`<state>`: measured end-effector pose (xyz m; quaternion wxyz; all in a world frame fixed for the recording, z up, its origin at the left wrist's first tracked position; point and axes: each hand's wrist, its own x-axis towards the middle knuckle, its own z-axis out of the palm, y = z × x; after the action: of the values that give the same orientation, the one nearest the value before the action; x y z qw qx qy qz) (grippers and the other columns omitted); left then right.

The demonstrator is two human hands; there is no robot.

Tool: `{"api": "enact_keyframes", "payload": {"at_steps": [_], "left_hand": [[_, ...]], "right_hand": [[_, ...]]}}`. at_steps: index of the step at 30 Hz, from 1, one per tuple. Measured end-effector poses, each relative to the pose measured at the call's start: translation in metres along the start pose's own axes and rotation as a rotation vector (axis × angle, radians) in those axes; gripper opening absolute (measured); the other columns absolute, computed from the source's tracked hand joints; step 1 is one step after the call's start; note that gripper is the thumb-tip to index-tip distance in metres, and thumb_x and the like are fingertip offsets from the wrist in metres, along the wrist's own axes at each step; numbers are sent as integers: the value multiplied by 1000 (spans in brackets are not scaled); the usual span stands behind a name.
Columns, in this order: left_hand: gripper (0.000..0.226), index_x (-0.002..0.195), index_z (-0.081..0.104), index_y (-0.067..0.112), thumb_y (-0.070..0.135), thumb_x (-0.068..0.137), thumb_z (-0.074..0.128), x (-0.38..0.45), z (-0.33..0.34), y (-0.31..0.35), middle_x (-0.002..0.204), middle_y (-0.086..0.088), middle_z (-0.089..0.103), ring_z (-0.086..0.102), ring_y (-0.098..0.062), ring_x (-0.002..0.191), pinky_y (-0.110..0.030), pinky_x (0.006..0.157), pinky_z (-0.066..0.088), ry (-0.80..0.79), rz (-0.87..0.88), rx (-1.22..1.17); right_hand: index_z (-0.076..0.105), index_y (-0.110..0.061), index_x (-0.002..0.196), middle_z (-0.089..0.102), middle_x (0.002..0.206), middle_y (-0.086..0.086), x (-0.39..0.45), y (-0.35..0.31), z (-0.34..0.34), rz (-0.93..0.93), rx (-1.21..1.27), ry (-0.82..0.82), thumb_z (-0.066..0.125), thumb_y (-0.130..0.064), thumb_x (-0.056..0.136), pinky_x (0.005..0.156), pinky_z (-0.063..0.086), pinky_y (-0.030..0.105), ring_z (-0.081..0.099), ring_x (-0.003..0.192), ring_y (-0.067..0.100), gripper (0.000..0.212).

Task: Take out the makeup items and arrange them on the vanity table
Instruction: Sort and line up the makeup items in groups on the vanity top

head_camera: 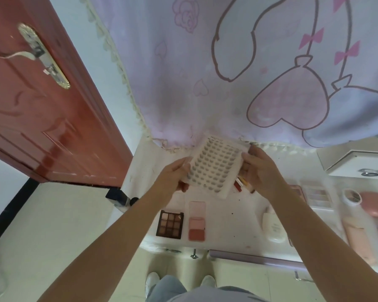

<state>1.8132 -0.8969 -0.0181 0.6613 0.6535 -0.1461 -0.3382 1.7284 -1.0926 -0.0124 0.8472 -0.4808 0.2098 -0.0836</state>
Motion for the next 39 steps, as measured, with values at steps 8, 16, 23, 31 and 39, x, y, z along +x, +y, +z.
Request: {"api": "enact_keyframes", "payload": {"at_steps": [8,16,23,31,39], "left_hand": [[95,132,25,8,34,58,79,9,-7,0,106,-4,55,63,-11,92,-24,76,54,-21,104,-149],[114,111,0,73,37,43,85,-10,-1,-2,144,16,25,34,-8,133,-31,105,38,-108,210,-7],[96,121,23,51,10,53,76,-9,-2,6,137,2,37,46,-8,119,-17,91,46,78,267,-20],[65,111,39,39,-12,75,59,-4,-9,0,113,2,48,59,12,87,-5,67,47,91,245,30],[63,112,43,33,2,59,60,-6,-4,6,105,3,49,59,-2,87,-16,67,51,-180,138,65]], "right_hand": [[54,-13,96,70,64,1,-12,5,6,23,0,-20,46,7,85,43,52,21,62,47,13,24],[56,3,92,70,64,7,-19,12,18,59,107,72,48,-3,88,50,55,19,63,50,14,10],[46,-1,102,61,71,17,-20,13,26,117,99,78,54,-4,85,43,52,19,63,46,14,20],[49,-11,95,58,95,6,-16,8,14,116,-579,55,64,-26,81,54,51,20,63,70,9,26],[19,-28,141,28,139,-15,-11,-23,24,30,-1424,-632,62,-74,57,97,22,19,27,122,1,105]]}}
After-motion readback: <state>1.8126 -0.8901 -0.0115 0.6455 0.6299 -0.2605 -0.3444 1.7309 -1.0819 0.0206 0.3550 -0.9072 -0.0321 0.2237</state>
